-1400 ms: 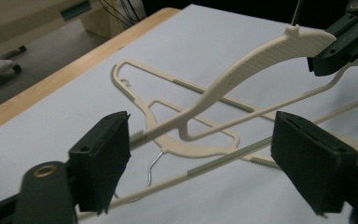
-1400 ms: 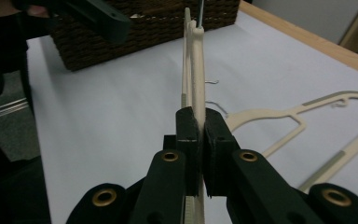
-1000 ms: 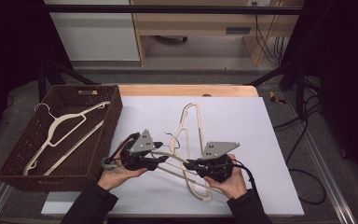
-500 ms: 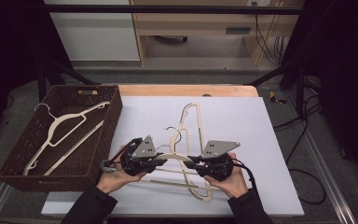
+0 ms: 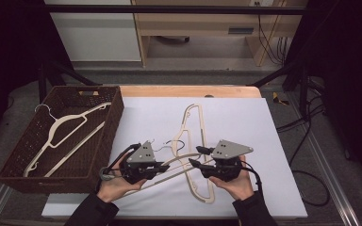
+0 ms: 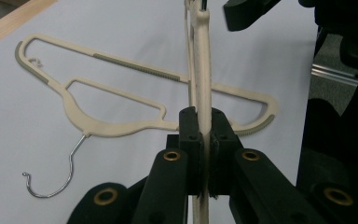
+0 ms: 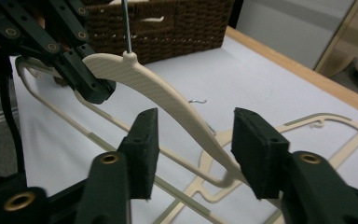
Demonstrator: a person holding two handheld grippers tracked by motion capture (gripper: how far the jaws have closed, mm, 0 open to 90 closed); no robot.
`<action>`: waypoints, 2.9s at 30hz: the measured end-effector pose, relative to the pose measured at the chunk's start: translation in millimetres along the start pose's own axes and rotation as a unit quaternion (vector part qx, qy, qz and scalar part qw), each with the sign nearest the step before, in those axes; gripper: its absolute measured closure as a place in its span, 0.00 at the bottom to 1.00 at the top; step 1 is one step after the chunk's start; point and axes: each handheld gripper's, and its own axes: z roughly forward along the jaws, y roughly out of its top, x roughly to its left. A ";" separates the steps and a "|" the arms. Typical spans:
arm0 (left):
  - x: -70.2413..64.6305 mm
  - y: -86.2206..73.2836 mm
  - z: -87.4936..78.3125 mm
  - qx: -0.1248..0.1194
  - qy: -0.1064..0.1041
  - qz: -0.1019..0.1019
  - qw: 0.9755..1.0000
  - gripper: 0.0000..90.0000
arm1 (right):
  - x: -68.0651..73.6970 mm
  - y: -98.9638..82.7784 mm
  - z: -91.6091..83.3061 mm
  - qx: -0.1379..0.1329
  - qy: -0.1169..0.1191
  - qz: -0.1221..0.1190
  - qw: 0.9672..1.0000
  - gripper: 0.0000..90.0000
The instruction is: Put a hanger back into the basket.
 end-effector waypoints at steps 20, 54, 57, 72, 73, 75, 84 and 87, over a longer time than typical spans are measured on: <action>41.9 42.7 -118.5 -0.083 0.106 -0.042 0.990 0.96 | -26.1 -29.4 -46.8 -0.031 -0.098 0.098 0.990 0.13; 187.2 -97.4 -225.4 -0.043 0.238 -0.198 0.950 0.96 | -31.2 -33.8 -47.8 -0.036 -0.114 0.110 0.987 0.11; 187.3 -104.0 -225.8 -0.036 0.237 -0.201 0.950 0.96 | -31.2 -33.8 -47.3 -0.035 -0.114 0.109 0.987 0.11; 190.7 -142.4 -189.1 0.019 0.204 -0.237 0.950 0.96 | -29.8 -34.0 -43.7 -0.030 -0.110 0.106 0.988 0.11; 192.0 -146.1 -184.9 0.026 0.203 -0.245 0.948 0.96 | -29.9 -34.1 -43.6 -0.029 -0.110 0.105 0.988 0.10; 193.1 -152.4 -179.6 0.033 0.200 -0.256 0.945 0.96 | -30.2 -34.1 -43.2 -0.030 -0.109 0.106 0.988 0.11; 194.7 -167.1 -181.8 0.042 0.272 -0.300 0.914 0.80 | -28.3 -31.6 -41.2 -0.034 -0.100 0.109 0.988 0.11; 190.1 -167.0 -196.9 0.038 0.309 -0.301 0.901 0.68 | -28.6 -31.6 -41.7 -0.035 -0.101 0.110 0.988 0.11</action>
